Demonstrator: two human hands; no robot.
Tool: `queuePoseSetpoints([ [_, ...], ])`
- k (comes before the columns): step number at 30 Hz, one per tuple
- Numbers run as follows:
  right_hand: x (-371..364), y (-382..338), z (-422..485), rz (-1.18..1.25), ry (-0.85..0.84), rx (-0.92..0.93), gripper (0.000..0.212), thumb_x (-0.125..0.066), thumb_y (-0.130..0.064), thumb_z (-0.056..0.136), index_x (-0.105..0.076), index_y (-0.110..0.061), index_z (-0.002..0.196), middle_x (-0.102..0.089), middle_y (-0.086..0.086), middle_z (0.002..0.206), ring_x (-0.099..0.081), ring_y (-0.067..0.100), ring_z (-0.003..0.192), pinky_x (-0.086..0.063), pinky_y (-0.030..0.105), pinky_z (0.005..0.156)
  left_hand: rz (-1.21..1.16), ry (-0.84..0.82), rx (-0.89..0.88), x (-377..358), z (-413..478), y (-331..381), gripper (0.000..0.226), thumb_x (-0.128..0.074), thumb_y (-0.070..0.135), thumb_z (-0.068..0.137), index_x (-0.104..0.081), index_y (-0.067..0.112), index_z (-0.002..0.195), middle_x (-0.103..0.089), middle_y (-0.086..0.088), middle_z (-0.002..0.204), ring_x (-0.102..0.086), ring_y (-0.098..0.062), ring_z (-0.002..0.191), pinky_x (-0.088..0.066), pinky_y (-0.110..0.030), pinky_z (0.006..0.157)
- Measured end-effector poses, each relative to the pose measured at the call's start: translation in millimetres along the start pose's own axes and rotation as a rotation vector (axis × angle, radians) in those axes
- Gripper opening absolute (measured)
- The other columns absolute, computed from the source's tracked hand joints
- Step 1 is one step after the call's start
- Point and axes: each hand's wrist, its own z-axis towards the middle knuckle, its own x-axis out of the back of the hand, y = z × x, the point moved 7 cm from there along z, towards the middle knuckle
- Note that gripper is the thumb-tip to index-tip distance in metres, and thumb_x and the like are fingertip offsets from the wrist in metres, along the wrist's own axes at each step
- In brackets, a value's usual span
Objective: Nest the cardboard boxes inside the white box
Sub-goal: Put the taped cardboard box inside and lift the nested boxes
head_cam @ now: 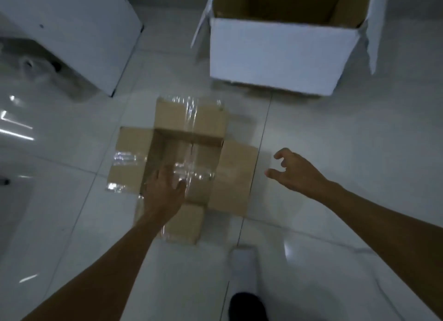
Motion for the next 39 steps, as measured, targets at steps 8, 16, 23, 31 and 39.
queuePoseSetpoints([
  [8, -117.9, 39.3, 24.4, 0.454, -0.042, -0.263, 0.09, -0.072, -0.042, 0.075, -0.021, -0.012, 0.144, -0.055, 0.009, 0.11, -0.055, 0.02, 0.098, -0.042, 0.025, 0.081, -0.335, 0.163, 0.612, -32.0, -14.4, -147.1, 0.077, -0.074, 0.031, 0.074, -0.035, 0.006, 0.135, -0.05, -0.024, 0.134, -0.048, -0.041, 0.121, -0.042, -0.047, 0.095],
  [16, -155.9, 20.2, 51.6, 0.848, 0.084, -0.455, 0.07, -0.073, -0.031, 0.076, -0.041, -0.003, 0.132, -0.052, 0.015, 0.133, -0.054, 0.029, 0.111, -0.047, 0.038, 0.09, -0.99, 0.081, 0.928, -61.3, 41.8, -197.1, 0.052, -0.082, 0.034, 0.059, -0.059, 0.009, 0.098, -0.063, -0.007, 0.092, -0.059, -0.02, 0.066, -0.051, -0.033, 0.057],
  [23, -81.9, -39.2, 24.1, 0.679, 0.362, -0.185, 0.013, -0.052, -0.005, 0.083, -0.053, -0.015, 0.09, -0.059, 0.003, 0.082, -0.058, 0.025, 0.08, -0.052, 0.037, 0.073, -0.925, 0.173, 0.713, -0.5, 42.0, -155.9, 0.016, -0.074, 0.021, 0.073, -0.067, 0.012, 0.084, -0.068, -0.008, 0.085, -0.063, -0.022, 0.073, -0.051, -0.033, 0.067],
  [31, 57.2, -89.5, -61.5, 0.558, 0.558, -0.138, 0.002, -0.051, -0.004, 0.084, -0.05, -0.004, 0.086, -0.061, 0.018, 0.078, -0.06, 0.038, 0.073, -0.05, 0.042, 0.059, -0.819, 0.302, 0.477, 129.8, 29.2, -15.0, 0.026, -0.062, 0.016, 0.084, -0.066, -0.004, 0.099, -0.065, -0.014, 0.089, -0.061, -0.026, 0.084, -0.043, -0.034, 0.073],
  [39, 239.9, -119.8, -86.8, 0.55, 0.726, -0.032, 0.019, -0.053, -0.006, 0.084, -0.054, -0.022, 0.076, -0.06, -0.001, 0.075, -0.058, 0.016, 0.068, -0.048, 0.031, 0.06, -0.987, 0.291, 0.249, 214.1, 70.2, 140.1, 0.041, -0.069, 0.041, 0.076, -0.067, 0.011, 0.104, -0.071, -0.01, 0.096, -0.069, -0.027, 0.083, -0.058, -0.055, 0.072],
])
